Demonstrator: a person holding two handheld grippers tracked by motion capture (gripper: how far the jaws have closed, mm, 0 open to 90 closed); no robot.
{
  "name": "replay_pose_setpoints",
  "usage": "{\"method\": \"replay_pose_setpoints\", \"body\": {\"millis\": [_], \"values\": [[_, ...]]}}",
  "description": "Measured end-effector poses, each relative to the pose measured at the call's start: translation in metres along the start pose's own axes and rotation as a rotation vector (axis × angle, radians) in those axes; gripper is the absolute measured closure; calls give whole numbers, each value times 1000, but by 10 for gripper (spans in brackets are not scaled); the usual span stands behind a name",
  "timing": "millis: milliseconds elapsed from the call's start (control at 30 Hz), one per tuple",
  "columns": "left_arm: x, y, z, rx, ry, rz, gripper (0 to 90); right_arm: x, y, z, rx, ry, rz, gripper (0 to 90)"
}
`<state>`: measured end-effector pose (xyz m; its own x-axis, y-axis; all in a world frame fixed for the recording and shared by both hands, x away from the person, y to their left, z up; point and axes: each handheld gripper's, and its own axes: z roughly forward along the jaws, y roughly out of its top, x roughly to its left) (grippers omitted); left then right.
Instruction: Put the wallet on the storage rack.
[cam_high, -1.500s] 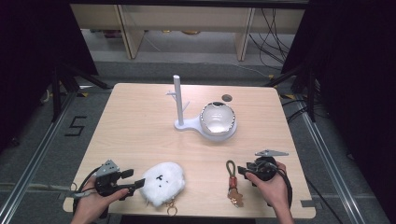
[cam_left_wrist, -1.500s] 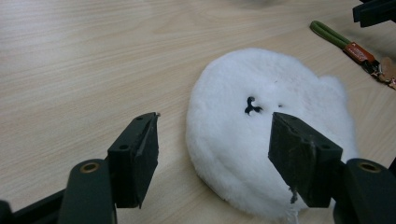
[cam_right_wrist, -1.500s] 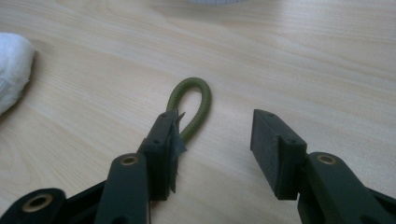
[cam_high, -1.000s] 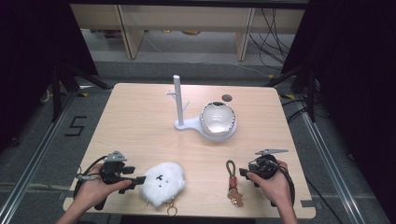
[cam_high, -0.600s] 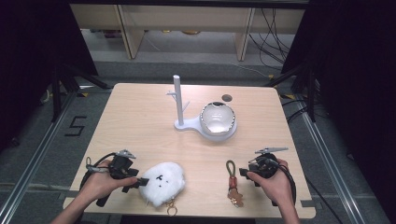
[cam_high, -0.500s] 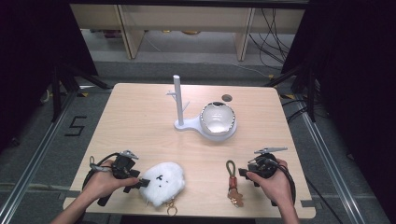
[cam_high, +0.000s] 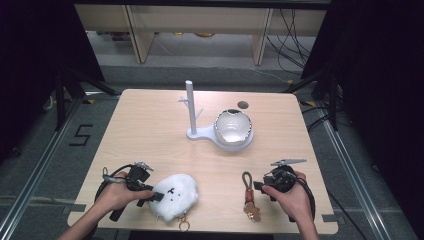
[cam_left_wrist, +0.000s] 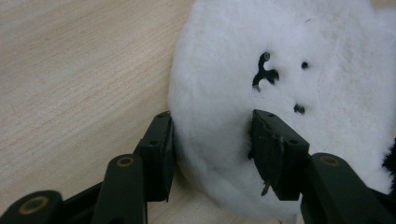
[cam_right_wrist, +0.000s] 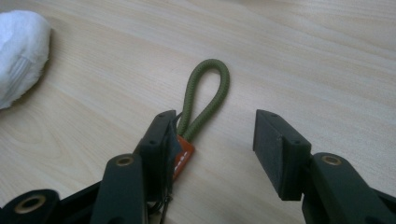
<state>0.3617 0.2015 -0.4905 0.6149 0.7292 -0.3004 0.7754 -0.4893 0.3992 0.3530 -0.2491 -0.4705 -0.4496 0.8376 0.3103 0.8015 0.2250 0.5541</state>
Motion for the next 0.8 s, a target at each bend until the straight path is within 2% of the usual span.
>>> {"method": "replay_pose_setpoints", "body": {"millis": [233, 267, 300, 333, 367, 400, 467, 533, 567, 667, 700, 733, 767, 800], "values": [[0, -1, 0, -9, 9, 10, 579, 0, -2, 1, -21, -8, 9, 513], [-1, -1, 1, -15, 9, 20, 622, 1, -2, 1, -26, -11, 9, 517], [-2, -2, 1, -26, 16, 32, 622, 1, -2, 1, -26, -11, 9, 517], [-3, -2, 0, -38, 24, 57, 682, 2, -3, 2, -35, -9, -17, 521], [-4, -3, -2, -38, 36, 78, 709, 3, -3, 1, -20, -13, -1, 523], [-4, -3, -2, -38, 36, 78, 739, 3, -3, 1, -20, -13, -1, 523], [-7, -4, -3, -58, 55, 123, 771, 5, -5, 3, -37, -32, -7, 529], [-7, -5, -3, -63, 52, 134, 778, 5, -4, 2, -30, -33, -11, 530], [-8, -6, -4, -78, 52, 137, 791, 5, -4, 2, -29, -15, -15, 531], [-9, -7, -6, -97, 49, 154, 797, 4, -4, 3, -50, -15, -41, 532], [-13, -9, -5, -141, 42, 123, 800, 6, -4, 1, -39, -14, -22, 531], [-15, -9, -10, -156, 50, 145, 803, 7, -3, 1, -45, -20, -25, 532], [-15, -9, -10, -156, 50, 145, 804, 6, -3, 2, -62, -20, -56, 533], [-18, -10, -14, -188, 47, 153, 806, 9, -3, 1, -46, -16, -24, 534]]}}
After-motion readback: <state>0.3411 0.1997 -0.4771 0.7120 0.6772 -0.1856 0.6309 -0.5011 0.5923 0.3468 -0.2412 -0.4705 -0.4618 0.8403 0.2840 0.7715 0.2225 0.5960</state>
